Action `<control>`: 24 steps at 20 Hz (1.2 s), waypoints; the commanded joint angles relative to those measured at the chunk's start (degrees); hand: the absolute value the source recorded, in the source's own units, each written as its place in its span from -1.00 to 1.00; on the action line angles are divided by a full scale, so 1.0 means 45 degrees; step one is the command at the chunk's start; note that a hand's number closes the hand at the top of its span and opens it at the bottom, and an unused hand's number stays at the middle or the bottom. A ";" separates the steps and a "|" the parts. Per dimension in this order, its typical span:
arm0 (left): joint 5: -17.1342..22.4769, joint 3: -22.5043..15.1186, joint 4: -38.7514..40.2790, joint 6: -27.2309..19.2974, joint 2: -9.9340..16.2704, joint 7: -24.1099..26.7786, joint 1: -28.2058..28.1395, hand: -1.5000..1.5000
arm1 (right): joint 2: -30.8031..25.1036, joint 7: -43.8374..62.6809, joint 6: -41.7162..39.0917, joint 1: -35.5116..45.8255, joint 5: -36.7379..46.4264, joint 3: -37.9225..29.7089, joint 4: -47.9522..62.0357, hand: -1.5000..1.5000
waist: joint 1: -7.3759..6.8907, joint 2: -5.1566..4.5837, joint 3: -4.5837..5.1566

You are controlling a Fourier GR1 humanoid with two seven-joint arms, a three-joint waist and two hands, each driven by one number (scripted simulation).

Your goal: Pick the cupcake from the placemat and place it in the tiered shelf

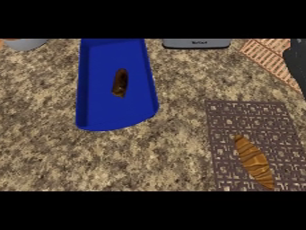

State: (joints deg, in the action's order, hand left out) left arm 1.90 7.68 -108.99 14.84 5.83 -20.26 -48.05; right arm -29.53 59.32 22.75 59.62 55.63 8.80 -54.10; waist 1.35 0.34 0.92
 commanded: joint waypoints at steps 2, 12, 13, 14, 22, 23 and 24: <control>0.0280 -0.0401 -0.2141 0.0010 -0.0013 0.1850 0.3497 0.00 | 0.0431 0.1017 0.1678 0.1286 0.0106 -0.1038 -0.0166 1.00 | 0.0191 0.0036 -0.0210; 0.0273 -0.0186 -0.2299 0.0065 -0.0392 0.1689 0.3022 0.00 | -0.0160 -0.0232 0.0884 0.0600 0.1653 -0.1018 0.1743 1.00 | 0.0771 -0.0269 0.0009; 0.0197 -0.0059 -0.2261 -0.0015 -0.0396 0.1760 0.3020 0.00 | -0.0428 -0.0215 0.0610 0.0672 0.1904 -0.0895 0.2046 1.00 | 0.0757 -0.0221 0.0012; 0.0100 -0.0046 -0.2450 -0.0005 -0.0381 0.1848 0.2919 0.00 | -0.0675 -0.0087 0.0378 0.0711 0.2175 -0.0807 0.2380 1.00 | 0.0684 -0.0169 -0.0023; 0.0094 -0.0100 -0.2522 0.0278 -0.0522 0.1867 0.3371 0.00 | -0.1036 -0.0092 -0.0640 0.1513 0.3499 0.0098 0.3869 1.00 | 0.0357 -0.0149 -0.0062; 0.0012 -0.0211 -0.2565 0.0275 -0.0590 0.1816 0.3450 0.00 | -0.1116 -0.0190 -0.0584 0.1524 0.3653 0.0200 0.3923 1.00 | 0.0498 -0.0119 -0.0090; -0.0066 -0.0110 -0.2560 0.0266 -0.0541 0.1846 0.3441 0.00 | -0.1257 -0.0383 -0.0609 0.1608 0.3851 0.0349 0.4047 1.00 | 0.0451 -0.0130 -0.0099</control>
State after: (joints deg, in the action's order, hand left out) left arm 0.92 8.83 -110.29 16.70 2.62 -21.30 -48.85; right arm -33.87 57.22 23.08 65.47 70.20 8.52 -38.23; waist 2.32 -0.53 0.89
